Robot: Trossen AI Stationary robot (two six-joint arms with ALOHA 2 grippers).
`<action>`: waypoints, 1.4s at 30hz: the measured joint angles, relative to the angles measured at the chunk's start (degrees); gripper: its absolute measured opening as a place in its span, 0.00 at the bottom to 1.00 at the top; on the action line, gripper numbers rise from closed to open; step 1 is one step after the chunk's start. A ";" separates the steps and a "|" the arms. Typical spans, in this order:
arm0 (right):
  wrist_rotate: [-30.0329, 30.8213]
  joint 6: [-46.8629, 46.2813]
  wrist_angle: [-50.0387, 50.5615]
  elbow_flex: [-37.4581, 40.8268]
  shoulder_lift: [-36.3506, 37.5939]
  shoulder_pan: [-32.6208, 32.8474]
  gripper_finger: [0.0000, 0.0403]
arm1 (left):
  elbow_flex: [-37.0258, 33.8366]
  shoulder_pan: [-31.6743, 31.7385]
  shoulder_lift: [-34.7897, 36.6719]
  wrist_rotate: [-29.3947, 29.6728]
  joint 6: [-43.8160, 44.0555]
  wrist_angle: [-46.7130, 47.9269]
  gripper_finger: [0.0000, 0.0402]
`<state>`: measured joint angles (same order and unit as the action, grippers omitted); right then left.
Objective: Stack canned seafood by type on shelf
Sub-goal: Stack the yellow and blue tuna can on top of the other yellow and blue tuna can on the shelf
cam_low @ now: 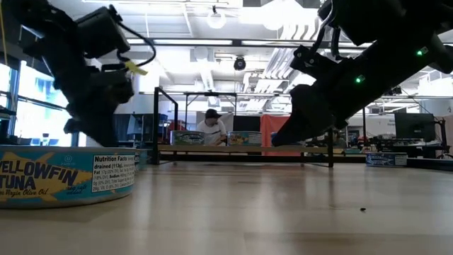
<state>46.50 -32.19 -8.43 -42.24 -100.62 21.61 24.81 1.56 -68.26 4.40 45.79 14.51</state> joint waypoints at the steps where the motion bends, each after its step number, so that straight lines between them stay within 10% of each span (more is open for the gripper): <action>1: -0.01 0.12 0.01 0.00 0.00 0.00 0.49 | -0.08 -0.77 -1.34 1.09 -0.56 -4.02 0.00; 11: 0.00 0.97 -0.04 0.00 0.00 -0.10 0.49 | 6.75 -1.64 -24.36 -1.82 -12.39 -33.03 0.00; 19: -3.57 1.15 -1.98 0.00 -0.02 -1.23 0.49 | 25.88 -4.57 -34.86 -7.49 -29.14 -25.71 0.00; 25: -2.41 -8.95 1.60 0.00 -0.02 -4.60 0.49 | 36.61 -10.23 -34.21 0.02 -34.79 -3.47 0.00; 42: -30.91 -2.77 1.01 0.00 -0.01 -9.79 0.49 | 31.01 -10.42 -37.13 12.97 -29.88 -8.80 0.00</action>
<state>15.59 -34.97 -7.42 -42.24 -100.62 11.82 55.82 -8.86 -105.40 17.37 15.92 5.72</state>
